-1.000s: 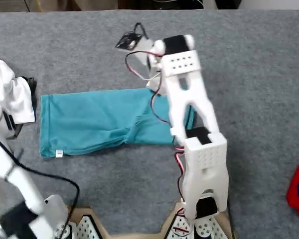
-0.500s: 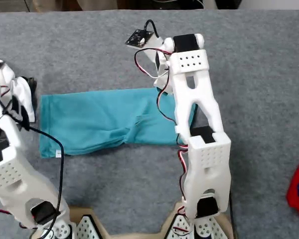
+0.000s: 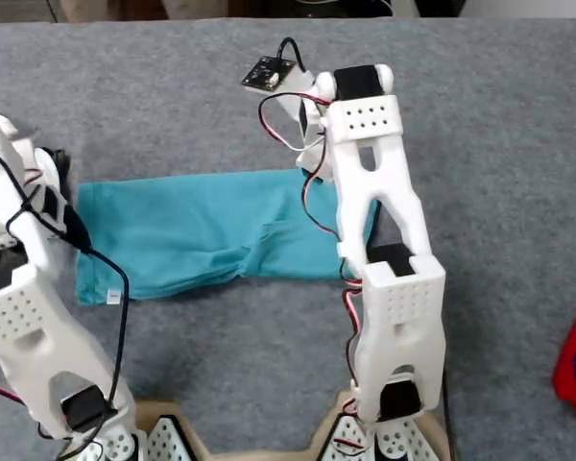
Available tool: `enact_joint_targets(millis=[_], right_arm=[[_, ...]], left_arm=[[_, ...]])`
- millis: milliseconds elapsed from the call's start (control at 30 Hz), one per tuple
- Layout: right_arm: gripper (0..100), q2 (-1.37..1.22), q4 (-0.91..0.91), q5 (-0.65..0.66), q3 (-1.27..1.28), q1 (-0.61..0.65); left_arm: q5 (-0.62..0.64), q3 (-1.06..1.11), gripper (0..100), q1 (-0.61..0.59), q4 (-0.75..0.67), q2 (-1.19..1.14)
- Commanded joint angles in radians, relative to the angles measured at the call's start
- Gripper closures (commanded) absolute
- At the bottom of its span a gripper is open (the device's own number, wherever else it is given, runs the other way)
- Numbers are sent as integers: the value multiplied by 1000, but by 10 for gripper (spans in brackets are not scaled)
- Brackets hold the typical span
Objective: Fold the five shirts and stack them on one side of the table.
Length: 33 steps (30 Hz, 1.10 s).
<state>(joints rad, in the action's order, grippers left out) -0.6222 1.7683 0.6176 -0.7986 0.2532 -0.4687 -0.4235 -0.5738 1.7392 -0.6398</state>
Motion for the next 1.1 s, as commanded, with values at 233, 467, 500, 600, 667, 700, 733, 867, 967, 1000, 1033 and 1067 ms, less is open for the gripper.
enact_joint_targets(millis=[233, 467, 500, 600, 667, 700, 733, 867, 967, 1000, 1033, 1067], right_arm=[[993, 8, 17, -5, -50, -18], [993, 8, 17, -5, -51, -19], [993, 8, 17, -5, -51, -19], [993, 8, 17, -5, -53, -19], [993, 8, 17, -5, -54, -19], [993, 8, 17, -5, -54, -19], [993, 8, 17, -5, -54, -19], [993, 8, 17, -5, -53, -19], [993, 8, 17, -5, -53, -19], [993, 8, 17, -5, -53, -19], [993, 8, 17, -5, -53, -19], [993, 8, 17, -5, -53, -19]], left_arm=[[5, -41, 772, 43, 15, -67], [6, -40, 778, 83, 17, -68], [5, -31, 791, 86, 17, -68], [-2, 0, 831, 103, 15, -70], [-3, 21, 845, 114, 14, -77], [-3, 26, 850, 118, 14, -88], [-3, 26, 854, 118, 14, -101], [-3, 21, 857, 109, 14, -136], [-3, -9, 857, 100, 15, -137], [-3, -23, 857, 98, 17, -137], [-3, -37, 857, 95, 17, -137], [-3, -49, 857, 95, 17, -137]])
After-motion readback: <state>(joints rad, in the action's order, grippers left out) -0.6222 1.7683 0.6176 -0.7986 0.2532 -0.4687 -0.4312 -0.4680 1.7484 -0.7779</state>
